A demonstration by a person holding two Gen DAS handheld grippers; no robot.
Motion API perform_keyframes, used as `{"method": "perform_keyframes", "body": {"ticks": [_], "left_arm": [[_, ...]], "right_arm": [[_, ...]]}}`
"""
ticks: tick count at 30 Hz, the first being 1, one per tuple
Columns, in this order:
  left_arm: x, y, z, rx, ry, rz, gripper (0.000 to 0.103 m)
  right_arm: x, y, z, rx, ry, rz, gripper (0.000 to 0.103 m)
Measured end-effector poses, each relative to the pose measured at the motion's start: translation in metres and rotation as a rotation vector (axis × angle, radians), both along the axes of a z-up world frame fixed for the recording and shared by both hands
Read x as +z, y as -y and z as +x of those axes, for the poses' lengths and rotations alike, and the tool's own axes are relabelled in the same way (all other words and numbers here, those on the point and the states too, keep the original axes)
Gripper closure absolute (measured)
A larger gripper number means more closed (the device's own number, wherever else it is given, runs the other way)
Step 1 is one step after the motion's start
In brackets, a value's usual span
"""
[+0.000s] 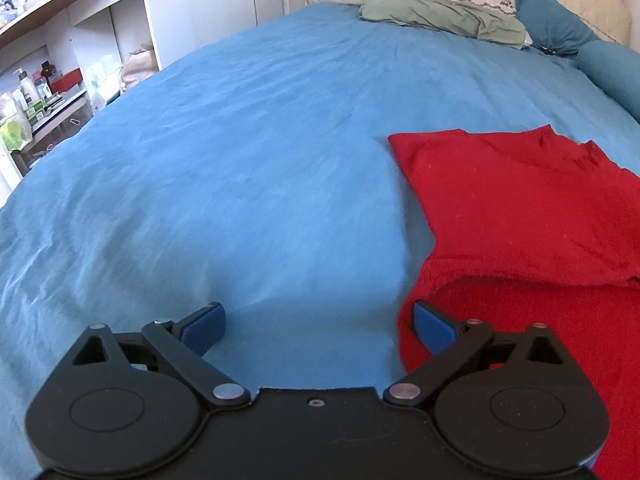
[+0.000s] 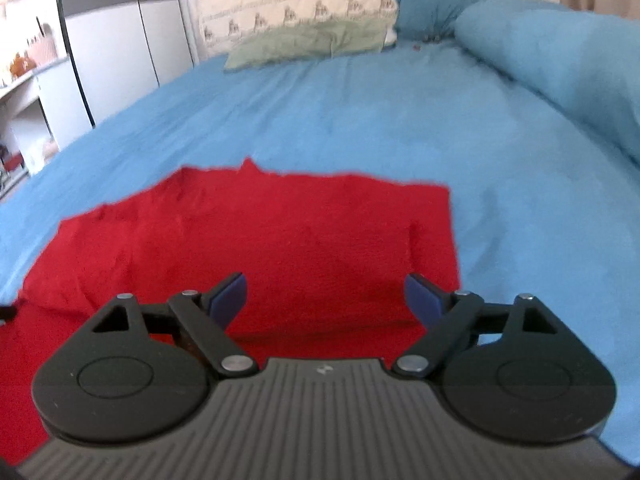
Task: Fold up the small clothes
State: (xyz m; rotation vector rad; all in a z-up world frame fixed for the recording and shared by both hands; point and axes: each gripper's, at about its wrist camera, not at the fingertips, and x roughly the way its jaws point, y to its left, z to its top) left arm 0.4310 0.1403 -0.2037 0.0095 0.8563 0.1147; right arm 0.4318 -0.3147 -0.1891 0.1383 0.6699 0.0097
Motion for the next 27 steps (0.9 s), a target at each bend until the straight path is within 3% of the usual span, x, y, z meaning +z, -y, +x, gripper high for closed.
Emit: {"method": "perform_keyframes", "body": {"ticks": [3, 7, 12, 15, 19, 23, 27], "left_arm": [[0.0, 0.0, 0.002, 0.001, -0.005, -0.002, 0.002], [0.016, -0.001, -0.005, 0.002, 0.003, -0.029, 0.003], [0.077, 0.008, -0.047, -0.066, 0.116, -0.029, 0.002], [0.116, 0.013, -0.087, -0.115, 0.16, -0.057, 0.0], [0.148, 0.02, -0.146, -0.174, 0.168, -0.095, 0.0], [0.136, 0.025, -0.198, -0.226, 0.089, -0.186, 0.0], [0.105, 0.022, -0.236, -0.224, -0.004, -0.237, 0.002]], "right_arm": [[-0.013, 0.001, 0.006, -0.023, -0.063, 0.019, 0.002], [-0.001, 0.002, 0.001, -0.018, -0.063, 0.026, 0.002], [0.057, 0.002, -0.045, 0.032, 0.044, 0.082, 0.001], [0.097, 0.005, -0.087, 0.024, 0.079, 0.056, 0.0], [0.137, 0.008, -0.159, 0.025, 0.146, 0.04, 0.0], [0.143, 0.003, -0.222, 0.03, 0.091, -0.007, 0.0], [0.119, -0.004, -0.267, 0.023, 0.007, -0.047, 0.0]]}}
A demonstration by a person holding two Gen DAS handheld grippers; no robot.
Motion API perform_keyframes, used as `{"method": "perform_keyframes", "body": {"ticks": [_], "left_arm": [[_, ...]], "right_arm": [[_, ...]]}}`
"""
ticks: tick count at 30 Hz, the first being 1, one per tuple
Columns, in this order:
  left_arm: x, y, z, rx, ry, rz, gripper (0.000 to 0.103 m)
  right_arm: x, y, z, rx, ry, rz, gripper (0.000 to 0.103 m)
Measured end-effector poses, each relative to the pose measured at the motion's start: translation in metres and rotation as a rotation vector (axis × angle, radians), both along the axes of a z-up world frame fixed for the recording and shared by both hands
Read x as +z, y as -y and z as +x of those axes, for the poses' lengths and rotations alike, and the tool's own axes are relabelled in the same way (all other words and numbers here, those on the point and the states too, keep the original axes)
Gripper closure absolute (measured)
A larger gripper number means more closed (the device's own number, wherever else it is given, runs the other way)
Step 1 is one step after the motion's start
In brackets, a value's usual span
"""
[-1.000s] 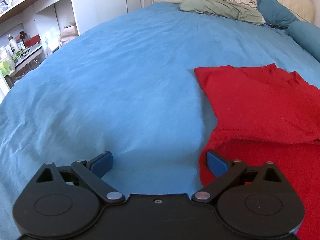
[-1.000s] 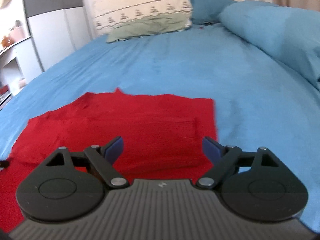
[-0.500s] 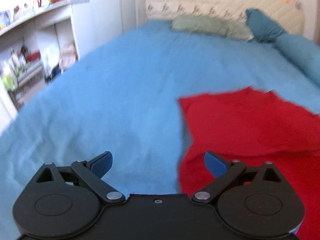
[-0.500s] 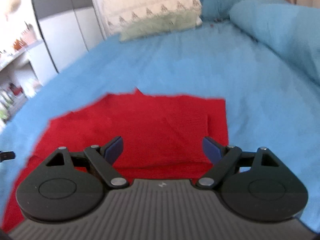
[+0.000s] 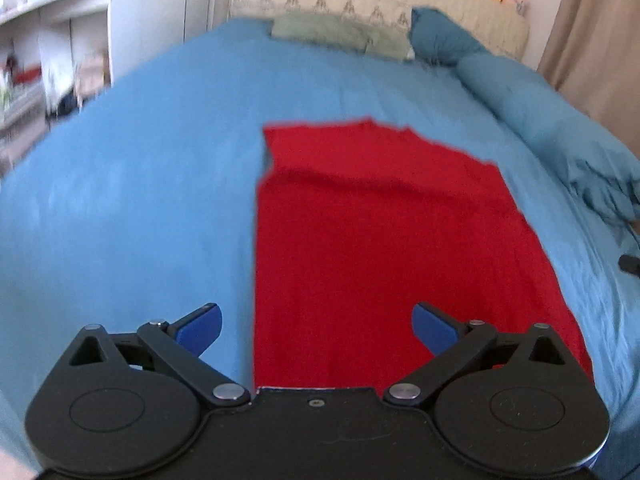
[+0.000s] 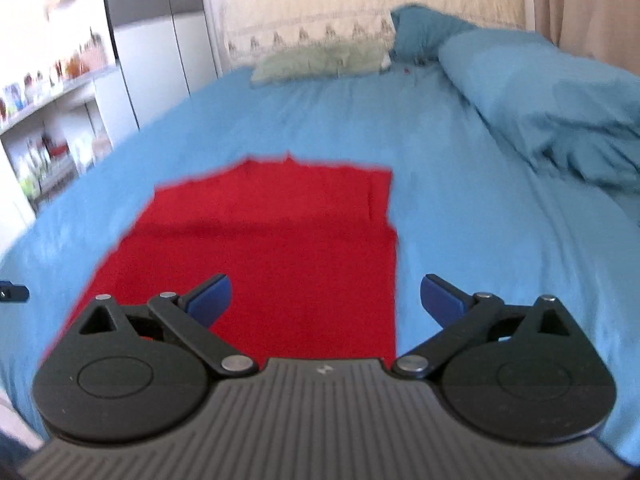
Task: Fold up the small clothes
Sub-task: 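Grasp the sweater hem with both tools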
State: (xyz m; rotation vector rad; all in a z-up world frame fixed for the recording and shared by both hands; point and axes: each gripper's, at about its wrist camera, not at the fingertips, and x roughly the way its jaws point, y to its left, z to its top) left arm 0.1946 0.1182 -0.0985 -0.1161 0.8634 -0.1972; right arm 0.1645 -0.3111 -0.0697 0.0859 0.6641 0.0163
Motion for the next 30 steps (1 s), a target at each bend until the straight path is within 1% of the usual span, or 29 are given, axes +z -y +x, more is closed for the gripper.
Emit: {"method": "perform_keyframes", "body": {"ticks": [2, 4, 6, 7, 9, 12, 14, 16, 19, 20, 23, 25, 30], "left_arm": [[-0.017, -0.002, -0.019, 0.013, -0.032, -0.016, 0.004], [-0.029, -0.001, -0.033, 0.028, -0.05, -0.02, 0.006], [-0.04, -0.001, -0.043, 0.039, -0.072, -0.024, 0.02], [-0.046, -0.003, -0.045, 0.047, -0.087, -0.025, 0.023], [-0.057, -0.003, -0.049, 0.061, -0.112, -0.032, 0.034], [-0.067, -0.001, -0.054, 0.079, -0.117, 0.001, 0.04], [-0.07, 0.0, -0.055, 0.082, -0.105, 0.009, 0.041], [-0.071, 0.0, -0.055, 0.08, -0.102, 0.015, 0.041], [-0.073, 0.001, -0.055, 0.073, -0.098, 0.02, 0.041], [-0.074, -0.002, -0.059, 0.07, -0.097, 0.022, 0.043], [-0.075, -0.001, -0.064, 0.059, -0.096, 0.036, 0.048], [-0.075, -0.002, -0.063, 0.06, -0.096, 0.036, 0.051], [-0.076, -0.002, -0.061, 0.066, -0.106, 0.044, 0.061]], "right_arm": [[-0.018, -0.002, -0.021, -0.007, -0.043, -0.011, 0.0], [-0.036, -0.001, -0.038, -0.016, -0.079, 0.002, 0.0], [-0.054, -0.001, -0.052, -0.03, -0.116, 0.022, 0.0], [-0.06, -0.001, -0.06, -0.036, -0.129, 0.02, 0.0], [-0.074, -0.002, -0.072, -0.051, -0.157, 0.013, 0.0], [-0.089, 0.0, -0.081, -0.079, -0.187, 0.024, 0.0], [-0.097, 0.003, -0.085, -0.098, -0.207, 0.043, 0.005], [-0.103, 0.007, -0.088, -0.111, -0.225, 0.064, 0.014], [-0.112, 0.009, -0.091, -0.121, -0.242, 0.093, 0.025], [-0.113, 0.01, -0.091, -0.125, -0.243, 0.099, 0.026], [-0.115, 0.01, -0.092, -0.131, -0.244, 0.123, 0.037], [-0.115, 0.01, -0.092, -0.123, -0.244, 0.141, 0.056], [-0.117, 0.006, -0.09, -0.112, -0.245, 0.153, 0.069]]}}
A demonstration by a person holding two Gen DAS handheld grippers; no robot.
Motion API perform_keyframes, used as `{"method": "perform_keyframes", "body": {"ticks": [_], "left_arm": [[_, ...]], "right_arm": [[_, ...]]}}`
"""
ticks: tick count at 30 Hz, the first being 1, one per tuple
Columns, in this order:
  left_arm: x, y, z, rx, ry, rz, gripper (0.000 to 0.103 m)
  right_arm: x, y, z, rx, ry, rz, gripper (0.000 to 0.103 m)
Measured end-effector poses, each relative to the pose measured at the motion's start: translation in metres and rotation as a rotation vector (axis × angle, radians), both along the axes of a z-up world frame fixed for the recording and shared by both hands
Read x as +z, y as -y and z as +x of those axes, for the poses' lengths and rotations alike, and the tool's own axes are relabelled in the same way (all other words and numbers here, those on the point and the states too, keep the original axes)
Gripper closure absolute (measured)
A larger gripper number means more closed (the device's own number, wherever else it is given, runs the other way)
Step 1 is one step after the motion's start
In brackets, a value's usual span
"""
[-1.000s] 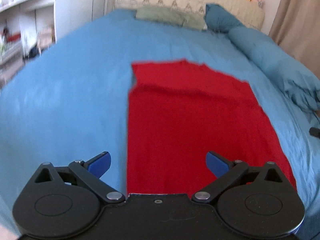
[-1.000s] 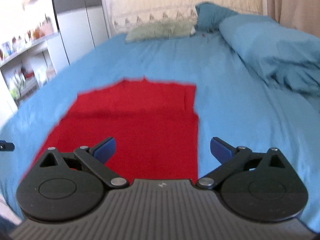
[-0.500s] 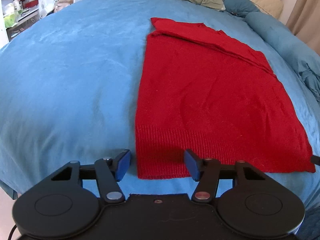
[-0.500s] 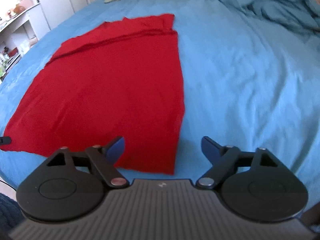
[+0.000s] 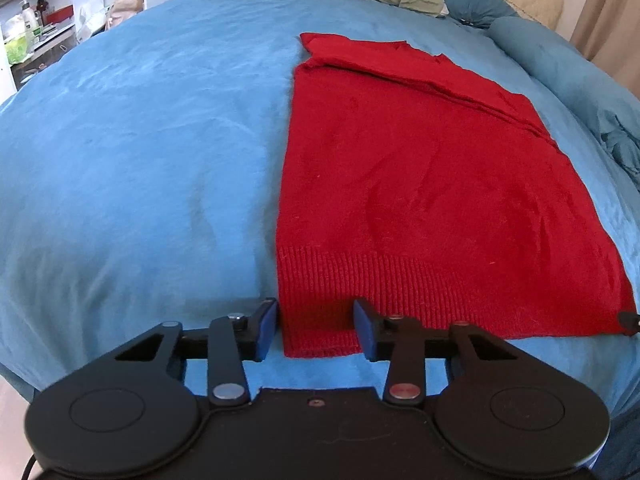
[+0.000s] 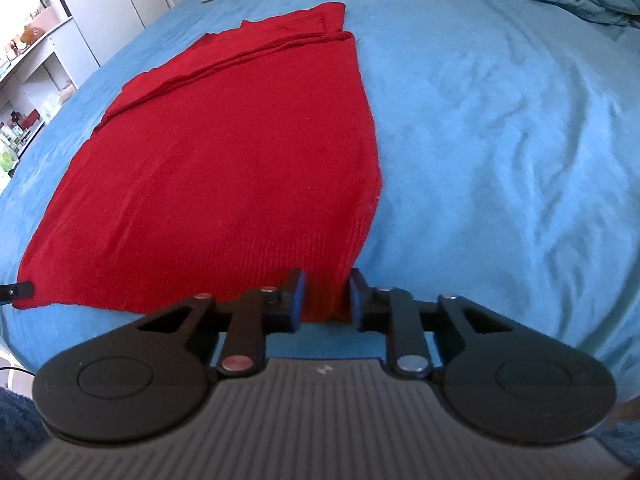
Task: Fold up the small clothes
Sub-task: 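Grasp the sweater hem with both tools, then lift the hem with both tools and fold it toward the collar, then open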
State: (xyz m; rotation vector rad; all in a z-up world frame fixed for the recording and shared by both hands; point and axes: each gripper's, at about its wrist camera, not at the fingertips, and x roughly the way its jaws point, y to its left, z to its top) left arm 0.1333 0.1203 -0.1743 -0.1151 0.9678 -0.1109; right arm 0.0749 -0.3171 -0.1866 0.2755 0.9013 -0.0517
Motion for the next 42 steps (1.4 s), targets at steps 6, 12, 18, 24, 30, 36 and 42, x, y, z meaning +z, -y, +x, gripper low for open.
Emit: {"method": "perform_keyframes", "body": {"ticks": [6, 12, 18, 24, 30, 36, 42], "left_arm": [[0.002, -0.003, 0.003, -0.01, -0.021, -0.017, 0.094], [0.029, -0.001, 0.001, -0.015, -0.005, -0.038, 0.097], [0.094, -0.002, 0.019, -0.018, 0.136, -0.134, 0.097], [0.156, 0.0, 0.095, 0.009, 0.295, -0.174, 0.098], [0.182, 0.008, 0.216, 0.069, 0.38, -0.177, 0.098], [0.146, 0.028, 0.34, 0.136, 0.38, -0.124, 0.098], [0.057, 0.037, 0.412, 0.226, 0.287, -0.099, 0.098]], "right_arm": [[0.001, 0.001, 0.003, 0.005, -0.001, 0.01, 0.081], [0.015, 0.01, 0.003, -0.005, 0.022, 0.057, 0.082], [0.068, 0.029, 0.02, 0.002, 0.118, 0.141, 0.083], [0.127, 0.056, 0.089, -0.006, 0.246, 0.242, 0.083], [0.161, 0.079, 0.206, -0.011, 0.319, 0.255, 0.083], [0.136, 0.1, 0.342, -0.054, 0.316, 0.234, 0.083], [0.064, 0.089, 0.437, -0.049, 0.256, 0.115, 0.083]]}}
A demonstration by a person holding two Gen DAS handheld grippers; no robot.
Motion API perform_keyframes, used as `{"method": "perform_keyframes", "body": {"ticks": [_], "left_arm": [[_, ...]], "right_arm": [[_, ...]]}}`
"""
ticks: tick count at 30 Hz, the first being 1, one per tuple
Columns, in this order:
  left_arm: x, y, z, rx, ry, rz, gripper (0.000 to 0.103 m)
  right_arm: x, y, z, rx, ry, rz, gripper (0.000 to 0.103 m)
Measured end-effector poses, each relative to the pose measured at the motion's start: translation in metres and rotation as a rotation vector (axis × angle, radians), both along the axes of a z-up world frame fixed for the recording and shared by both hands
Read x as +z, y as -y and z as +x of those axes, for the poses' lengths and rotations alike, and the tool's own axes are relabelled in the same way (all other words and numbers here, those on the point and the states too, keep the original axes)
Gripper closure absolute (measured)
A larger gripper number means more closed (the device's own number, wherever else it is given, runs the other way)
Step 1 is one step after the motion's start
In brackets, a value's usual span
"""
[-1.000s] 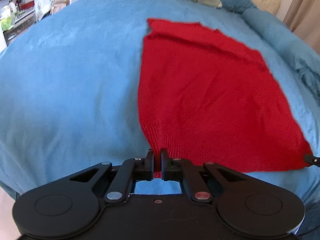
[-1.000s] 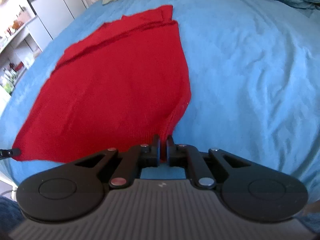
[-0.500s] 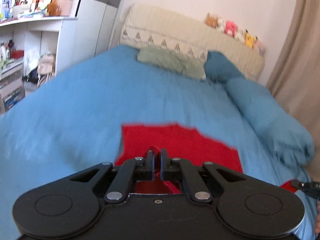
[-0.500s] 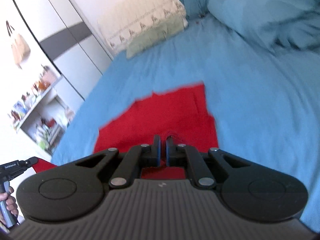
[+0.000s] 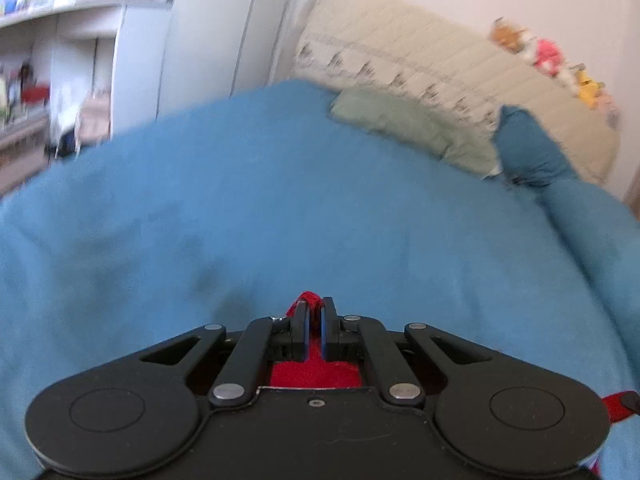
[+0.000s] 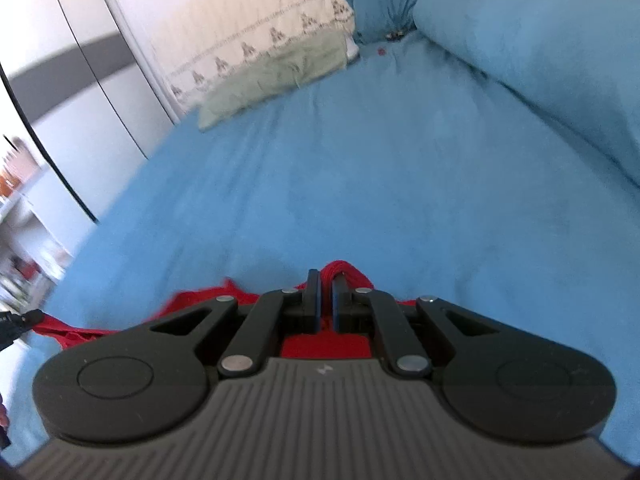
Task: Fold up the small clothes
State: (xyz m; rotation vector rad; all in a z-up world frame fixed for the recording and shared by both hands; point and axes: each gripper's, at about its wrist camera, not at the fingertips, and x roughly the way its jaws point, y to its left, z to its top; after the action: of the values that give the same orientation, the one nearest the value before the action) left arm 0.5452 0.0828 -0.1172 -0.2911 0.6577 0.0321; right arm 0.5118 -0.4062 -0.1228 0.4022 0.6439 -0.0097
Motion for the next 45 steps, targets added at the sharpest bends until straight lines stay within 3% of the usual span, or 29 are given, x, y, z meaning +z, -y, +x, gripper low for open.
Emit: {"method": "perform_keyframes", "body": {"ticks": [4, 9, 11, 12, 13, 14, 15, 16, 18, 19, 20, 21, 23, 27, 31, 34, 36, 40, 45], "left_arm": [[-0.029, 0.005, 0.016, -0.004, -0.012, 0.043, 0.098], [-0.033, 0.009, 0.026, -0.015, 0.002, 0.072, 0.098], [-0.031, 0.009, 0.025, -0.008, -0.001, 0.069, 0.092], [-0.027, 0.011, 0.022, -0.001, 0.003, 0.067, 0.074], [-0.024, 0.013, 0.017, 0.008, 0.009, 0.07, 0.061], [-0.019, 0.015, 0.013, 0.009, 0.028, 0.076, 0.037], [-0.013, 0.018, 0.009, 0.003, 0.054, 0.092, 0.028], [-0.007, 0.02, 0.002, -0.01, 0.076, 0.115, 0.027], [0.007, 0.026, -0.018, -0.058, 0.105, 0.177, 0.023], [0.014, 0.03, -0.032, -0.084, 0.117, 0.209, 0.018], [0.018, 0.034, -0.043, -0.106, 0.129, 0.229, 0.004], [0.02, 0.037, -0.056, -0.145, 0.136, 0.238, 0.0], [0.018, 0.043, -0.081, -0.23, 0.134, 0.239, 0.0], [-0.011, 0.052, -0.109, -0.311, 0.023, 0.234, 0.0], [-0.053, 0.06, -0.119, -0.34, -0.106, 0.214, 0.0], [-0.08, 0.064, -0.121, -0.327, -0.184, 0.244, 0.0], [-0.091, 0.059, -0.129, -0.32, -0.191, 0.252, 0.0], [-0.091, 0.062, -0.132, -0.333, -0.193, 0.266, 0.0], [-0.086, 0.059, -0.124, -0.354, -0.242, 0.255, 0.0]], "right_arm": [[-0.028, -0.008, 0.018, 0.004, 0.002, -0.058, 0.083], [-0.037, -0.009, 0.034, -0.015, -0.006, -0.105, 0.083], [-0.039, -0.012, 0.037, -0.016, -0.017, -0.125, 0.082], [-0.038, -0.014, 0.038, -0.019, -0.018, -0.139, 0.076], [-0.036, -0.016, 0.035, -0.034, -0.016, -0.156, 0.058], [-0.033, -0.016, 0.031, -0.049, -0.016, -0.171, 0.043], [-0.028, -0.016, 0.025, -0.057, 0.006, -0.177, 0.02], [-0.024, -0.016, 0.018, -0.062, 0.037, -0.182, 0.013], [-0.012, -0.017, 0.004, -0.035, 0.072, -0.18, 0.012], [-0.007, -0.019, -0.004, -0.009, 0.084, -0.185, 0.011], [-0.002, -0.024, -0.013, 0.016, 0.098, -0.202, 0.011], [0.001, -0.029, -0.025, 0.046, 0.113, -0.223, 0.005], [0.004, -0.041, -0.048, 0.106, 0.129, -0.256, 0.0], [-0.011, -0.063, -0.088, 0.203, 0.091, -0.251, 0.0], [-0.043, -0.079, -0.109, 0.246, 0.01, -0.279, 0.0], [-0.066, -0.082, -0.113, 0.247, -0.057, -0.309, 0.0], [-0.078, -0.078, -0.113, 0.223, -0.099, -0.304, 0.0], [-0.086, -0.062, -0.128, 0.187, -0.092, -0.25, 0.0], [-0.082, -0.066, -0.123, 0.204, -0.109, -0.289, 0.0]]}}
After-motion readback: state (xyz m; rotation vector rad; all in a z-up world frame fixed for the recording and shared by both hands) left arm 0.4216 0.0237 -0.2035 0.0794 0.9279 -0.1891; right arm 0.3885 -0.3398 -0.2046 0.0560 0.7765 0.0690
